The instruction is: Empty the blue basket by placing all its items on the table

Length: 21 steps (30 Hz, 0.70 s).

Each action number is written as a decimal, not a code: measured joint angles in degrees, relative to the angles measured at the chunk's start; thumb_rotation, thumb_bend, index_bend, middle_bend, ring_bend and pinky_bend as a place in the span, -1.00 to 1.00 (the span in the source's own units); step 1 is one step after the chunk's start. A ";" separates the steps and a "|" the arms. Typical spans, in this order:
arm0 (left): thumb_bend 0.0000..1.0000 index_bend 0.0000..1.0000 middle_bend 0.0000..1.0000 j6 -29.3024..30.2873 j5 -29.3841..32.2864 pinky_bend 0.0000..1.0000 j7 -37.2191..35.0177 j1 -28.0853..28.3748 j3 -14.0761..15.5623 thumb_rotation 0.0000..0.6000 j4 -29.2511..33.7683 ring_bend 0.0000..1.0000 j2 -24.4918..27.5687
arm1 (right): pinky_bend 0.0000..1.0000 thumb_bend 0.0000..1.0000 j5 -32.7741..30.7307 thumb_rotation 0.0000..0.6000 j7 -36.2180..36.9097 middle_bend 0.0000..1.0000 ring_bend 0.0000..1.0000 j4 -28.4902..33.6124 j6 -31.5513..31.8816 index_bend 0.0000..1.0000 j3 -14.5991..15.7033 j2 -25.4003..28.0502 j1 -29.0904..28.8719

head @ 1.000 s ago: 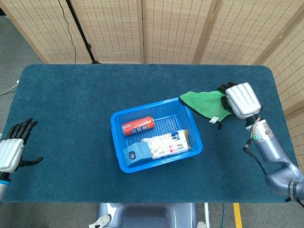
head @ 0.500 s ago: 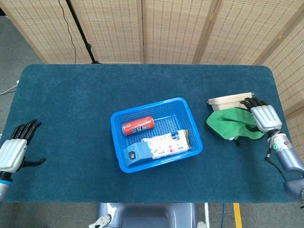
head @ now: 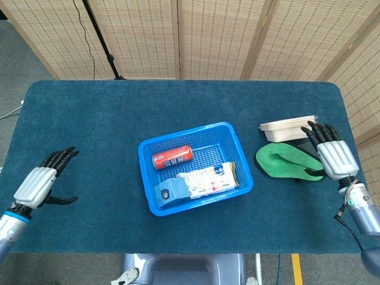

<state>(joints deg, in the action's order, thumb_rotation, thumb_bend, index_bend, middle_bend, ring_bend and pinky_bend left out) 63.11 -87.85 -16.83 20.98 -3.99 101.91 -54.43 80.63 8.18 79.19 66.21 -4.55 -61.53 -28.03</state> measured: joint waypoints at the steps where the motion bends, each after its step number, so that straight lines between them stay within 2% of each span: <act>1: -1.00 -1.00 -1.00 -1.93 -0.60 -1.00 -1.32 1.61 -0.22 1.00 0.15 -1.00 0.03 | -1.00 -1.00 0.45 1.00 -0.07 -1.00 -1.00 0.62 1.06 -1.00 0.19 0.18 0.66; 7: -1.00 -1.00 -1.00 -13.37 -2.38 -1.00 -9.27 11.22 -1.67 1.00 0.85 -1.00 -1.19 | -1.00 -1.00 2.66 1.00 0.50 -1.00 -1.00 2.34 8.37 -1.00 1.19 0.22 5.48; 12: -1.00 -1.00 -1.00 -21.41 -0.88 -1.00 -10.89 18.34 -3.57 1.00 0.99 -1.00 -4.30 | -1.00 -1.00 2.79 1.00 2.13 -1.00 -1.00 2.37 13.50 -1.00 1.34 -0.63 9.54; 17: -1.00 -1.00 -1.00 -25.92 2.89 -1.00 -7.71 23.35 -5.41 1.00 0.72 -1.00 -8.47 | -1.00 -1.00 3.88 1.00 6.79 -1.00 -1.00 1.82 16.46 -1.00 1.39 -1.23 11.53; 21: -1.00 -1.00 -1.00 -27.05 7.36 -1.00 -0.88 25.38 -6.21 1.00 0.52 -1.00 -11.18 | -1.00 -1.00 4.40 1.00 9.25 -1.00 -1.00 0.40 18.39 -1.00 0.95 -1.62 12.82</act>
<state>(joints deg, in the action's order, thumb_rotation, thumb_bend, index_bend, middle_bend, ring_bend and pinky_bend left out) 36.07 -80.49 -17.70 46.36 -10.20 102.43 -65.61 85.03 17.43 79.59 84.60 -3.61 -63.15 -15.21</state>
